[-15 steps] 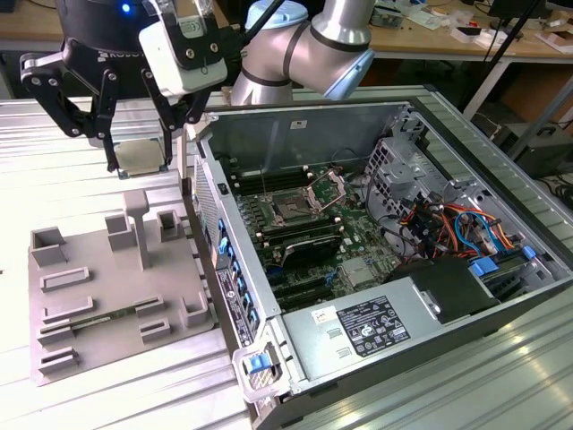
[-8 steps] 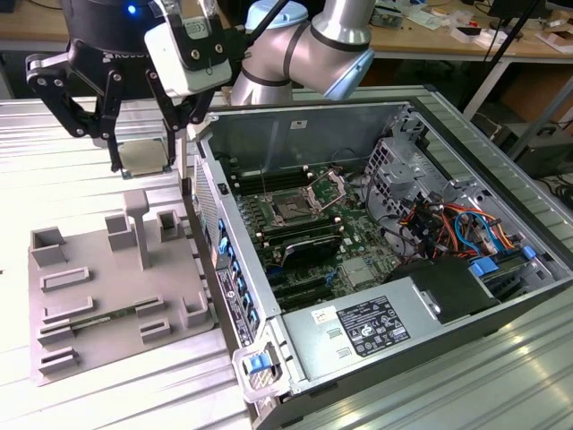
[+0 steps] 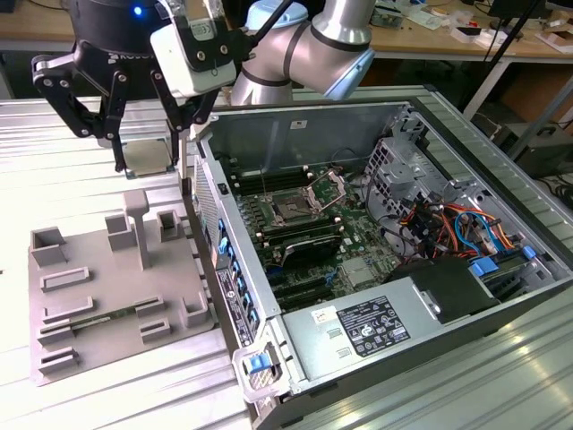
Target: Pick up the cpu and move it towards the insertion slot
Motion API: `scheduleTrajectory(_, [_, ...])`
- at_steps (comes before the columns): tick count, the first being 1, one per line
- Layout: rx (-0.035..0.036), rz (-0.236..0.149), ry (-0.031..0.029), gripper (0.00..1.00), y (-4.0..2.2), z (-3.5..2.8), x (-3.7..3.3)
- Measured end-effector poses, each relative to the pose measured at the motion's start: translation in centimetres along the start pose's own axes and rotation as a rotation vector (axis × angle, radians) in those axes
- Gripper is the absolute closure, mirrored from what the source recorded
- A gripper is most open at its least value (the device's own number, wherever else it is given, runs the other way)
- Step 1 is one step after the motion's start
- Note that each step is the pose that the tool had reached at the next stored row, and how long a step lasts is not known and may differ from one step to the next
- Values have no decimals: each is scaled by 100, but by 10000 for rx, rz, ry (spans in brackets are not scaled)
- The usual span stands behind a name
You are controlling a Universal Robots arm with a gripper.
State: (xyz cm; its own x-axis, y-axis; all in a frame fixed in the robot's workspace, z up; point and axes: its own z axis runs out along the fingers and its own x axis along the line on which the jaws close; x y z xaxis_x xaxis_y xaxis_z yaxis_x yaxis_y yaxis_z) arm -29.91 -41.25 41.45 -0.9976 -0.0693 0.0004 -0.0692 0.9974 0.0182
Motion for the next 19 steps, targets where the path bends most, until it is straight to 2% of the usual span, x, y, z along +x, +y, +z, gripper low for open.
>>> scheduleTrajectory(19, [0, 0, 0, 47, -6, 18, -85])
